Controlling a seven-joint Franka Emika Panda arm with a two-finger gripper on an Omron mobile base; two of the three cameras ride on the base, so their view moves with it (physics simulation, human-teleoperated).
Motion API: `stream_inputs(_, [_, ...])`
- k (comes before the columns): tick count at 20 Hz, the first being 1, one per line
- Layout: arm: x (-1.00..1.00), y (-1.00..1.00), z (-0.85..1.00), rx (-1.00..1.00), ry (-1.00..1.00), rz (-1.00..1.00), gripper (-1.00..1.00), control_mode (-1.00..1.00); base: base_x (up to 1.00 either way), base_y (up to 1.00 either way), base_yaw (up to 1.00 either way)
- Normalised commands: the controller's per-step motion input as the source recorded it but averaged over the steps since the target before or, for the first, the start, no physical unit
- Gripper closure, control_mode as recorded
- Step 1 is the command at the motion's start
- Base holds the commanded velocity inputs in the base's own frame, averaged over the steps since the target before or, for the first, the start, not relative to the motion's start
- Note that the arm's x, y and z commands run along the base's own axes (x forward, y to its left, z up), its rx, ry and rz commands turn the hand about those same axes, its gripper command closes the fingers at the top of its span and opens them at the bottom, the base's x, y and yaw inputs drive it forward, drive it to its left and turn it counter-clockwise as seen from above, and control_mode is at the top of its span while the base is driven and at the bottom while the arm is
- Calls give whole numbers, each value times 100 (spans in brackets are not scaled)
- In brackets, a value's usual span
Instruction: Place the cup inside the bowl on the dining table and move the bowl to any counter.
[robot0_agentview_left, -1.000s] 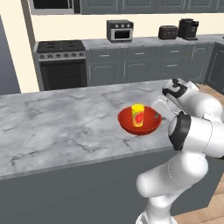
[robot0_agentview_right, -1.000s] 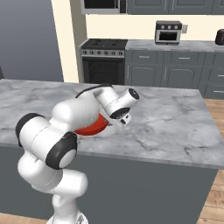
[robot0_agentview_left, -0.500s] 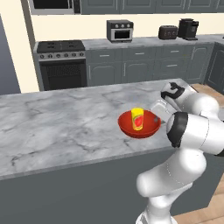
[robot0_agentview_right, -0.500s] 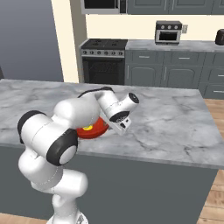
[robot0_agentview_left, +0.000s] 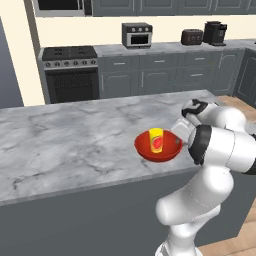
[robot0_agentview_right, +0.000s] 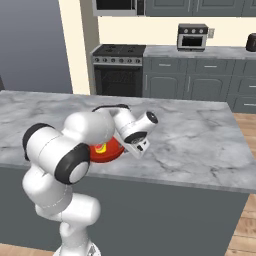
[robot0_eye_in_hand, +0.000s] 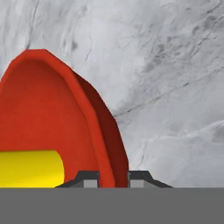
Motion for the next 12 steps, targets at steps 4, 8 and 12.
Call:
stream_inputs(4, [7, 0, -13, -1, 2, -1, 100, -100, 0, 0, 0])
stream_inputs(8, [10, 0, -15, -2, 1, -1, 100, -100, 0, 0, 0])
stream_inputs(12, [12, 0, -17, -2, 0, 0, 100, -100, 0, 0, 0])
